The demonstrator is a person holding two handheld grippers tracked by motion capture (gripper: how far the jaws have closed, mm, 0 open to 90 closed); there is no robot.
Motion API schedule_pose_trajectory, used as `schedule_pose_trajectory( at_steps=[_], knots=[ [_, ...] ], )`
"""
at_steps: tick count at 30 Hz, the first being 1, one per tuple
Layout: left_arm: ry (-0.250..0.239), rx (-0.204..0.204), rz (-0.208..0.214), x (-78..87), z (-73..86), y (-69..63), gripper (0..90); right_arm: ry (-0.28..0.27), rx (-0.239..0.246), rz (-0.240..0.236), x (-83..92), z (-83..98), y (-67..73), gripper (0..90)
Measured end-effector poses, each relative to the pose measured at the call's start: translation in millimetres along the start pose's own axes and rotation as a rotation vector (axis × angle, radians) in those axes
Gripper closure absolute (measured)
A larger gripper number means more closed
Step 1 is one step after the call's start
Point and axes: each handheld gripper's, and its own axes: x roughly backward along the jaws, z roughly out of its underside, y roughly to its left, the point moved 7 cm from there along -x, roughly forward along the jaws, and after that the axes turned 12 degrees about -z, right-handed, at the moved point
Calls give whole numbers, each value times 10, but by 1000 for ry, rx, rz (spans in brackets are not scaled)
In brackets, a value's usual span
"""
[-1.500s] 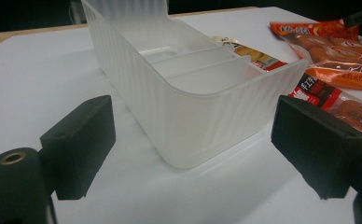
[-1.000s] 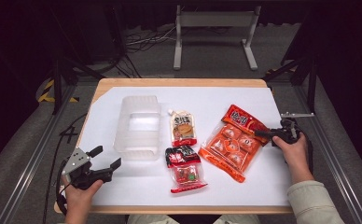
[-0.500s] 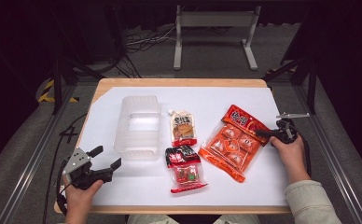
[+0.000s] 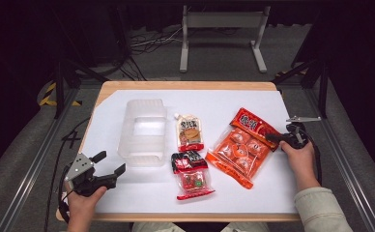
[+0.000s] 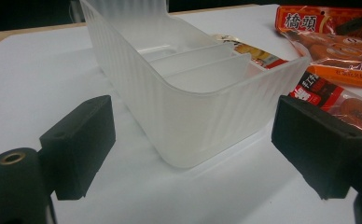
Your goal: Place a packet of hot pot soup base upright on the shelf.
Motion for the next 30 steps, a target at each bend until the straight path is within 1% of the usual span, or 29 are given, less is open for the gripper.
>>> schedule_pose_trajectory(
  at_steps=[5, 8, 11, 14, 15, 17, 19, 22, 23, 26, 30],
  knots=[
    [1, 0, -1, 0, 1, 0, 143, -8, 8, 15, 52, -26, 16, 900],
    [1, 2, -2, 2, 0, 3, 144, -24, 13, 23, 116, -57, 35, 900],
    [0, 1, -1, 2, -1, -1, 144, -53, 25, 14, 206, -116, 96, 900],
    [-1, -1, -1, 3, -3, -2, 145, -60, 34, 11, 255, -156, 139, 900],
    [-1, -1, -1, 3, -3, -3, 145, -73, 47, 6, 325, -207, 194, 900],
    [0, -1, -1, 4, -2, -2, 146, -83, 49, 0, 351, -224, 214, 900],
    [0, 0, -1, 4, -2, -3, 146, -106, 51, -18, 417, -264, 270, 900],
    [0, -1, 0, 5, -3, -6, 146, -133, 67, -38, 520, -343, 388, 900],
    [0, -1, 0, 6, -3, -7, 146, -133, 67, -38, 520, -343, 388, 900],
    [-2, 1, 1, 9, -5, -3, 147, -164, 89, -61, 618, -436, 548, 900],
    [-1, 0, 1, 9, -5, -7, 147, -183, 111, -83, 689, -498, 691, 900]
  ],
)
